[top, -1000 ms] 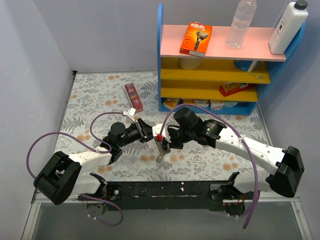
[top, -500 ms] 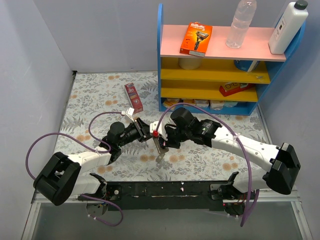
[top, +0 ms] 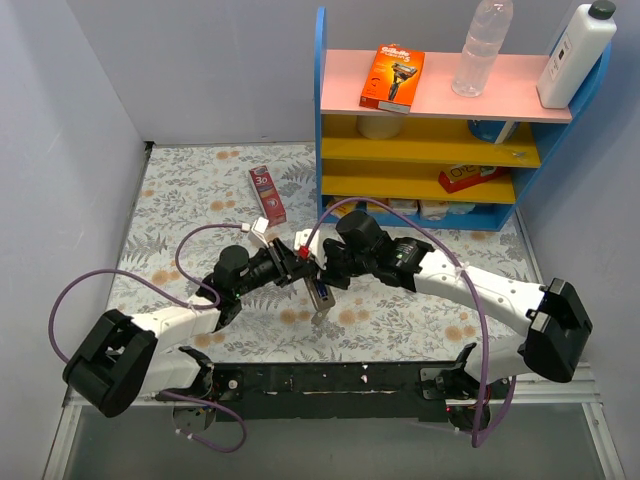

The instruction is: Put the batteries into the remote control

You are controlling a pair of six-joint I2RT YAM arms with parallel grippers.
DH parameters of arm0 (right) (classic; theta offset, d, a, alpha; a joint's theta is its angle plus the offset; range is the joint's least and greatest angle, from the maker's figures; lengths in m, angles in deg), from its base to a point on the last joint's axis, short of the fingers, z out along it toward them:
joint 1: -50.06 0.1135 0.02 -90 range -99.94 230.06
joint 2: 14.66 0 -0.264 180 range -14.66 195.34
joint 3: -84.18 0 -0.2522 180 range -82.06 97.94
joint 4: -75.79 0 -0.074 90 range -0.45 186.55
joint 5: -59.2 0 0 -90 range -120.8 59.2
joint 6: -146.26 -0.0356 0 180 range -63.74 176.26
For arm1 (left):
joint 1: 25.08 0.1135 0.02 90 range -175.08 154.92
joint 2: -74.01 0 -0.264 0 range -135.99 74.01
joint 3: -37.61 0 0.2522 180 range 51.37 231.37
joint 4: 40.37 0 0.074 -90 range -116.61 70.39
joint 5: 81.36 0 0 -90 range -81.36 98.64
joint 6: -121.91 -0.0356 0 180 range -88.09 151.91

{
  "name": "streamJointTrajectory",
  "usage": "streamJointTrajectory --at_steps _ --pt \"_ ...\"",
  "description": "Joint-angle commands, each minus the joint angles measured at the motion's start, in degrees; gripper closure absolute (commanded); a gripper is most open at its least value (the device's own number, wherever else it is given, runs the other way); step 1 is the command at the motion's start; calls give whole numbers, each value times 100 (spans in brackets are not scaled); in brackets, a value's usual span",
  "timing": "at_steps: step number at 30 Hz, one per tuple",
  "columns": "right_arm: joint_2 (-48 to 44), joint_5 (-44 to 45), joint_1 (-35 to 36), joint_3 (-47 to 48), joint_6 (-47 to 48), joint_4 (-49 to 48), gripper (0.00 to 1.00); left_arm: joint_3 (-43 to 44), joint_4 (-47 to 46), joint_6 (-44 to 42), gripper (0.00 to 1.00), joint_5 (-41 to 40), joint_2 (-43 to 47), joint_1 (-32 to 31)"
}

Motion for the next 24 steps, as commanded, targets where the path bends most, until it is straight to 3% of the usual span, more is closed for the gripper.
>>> streamJointTrajectory --at_steps 1,2,3,7,8,10,15,24 --pt "-15 81 31 187 -614 -214 78 145 57 -696 100 -55 640 -135" --pt "-86 186 31 170 -876 -223 59 137 459 -863 100 -308 685 -126" --pt "-165 257 31 161 -983 -214 51 110 637 -1056 100 -407 728 -92" --pt "-491 757 22 12 -1545 22 26 -74 1402 -1392 100 -1153 1001 75" --pt "-509 932 13 -23 -1764 110 16 -83 1778 -1471 100 -1285 1114 102" --pt "-509 1100 -13 -94 -2011 260 10 -83 2132 -1577 100 -1629 1238 198" --pt "-352 1620 -31 -472 -2619 435 12 -206 2949 -1533 100 -1963 1712 436" --pt "843 1690 -40 -182 -2751 665 41 -426 3399 -1348 100 -1893 2188 577"
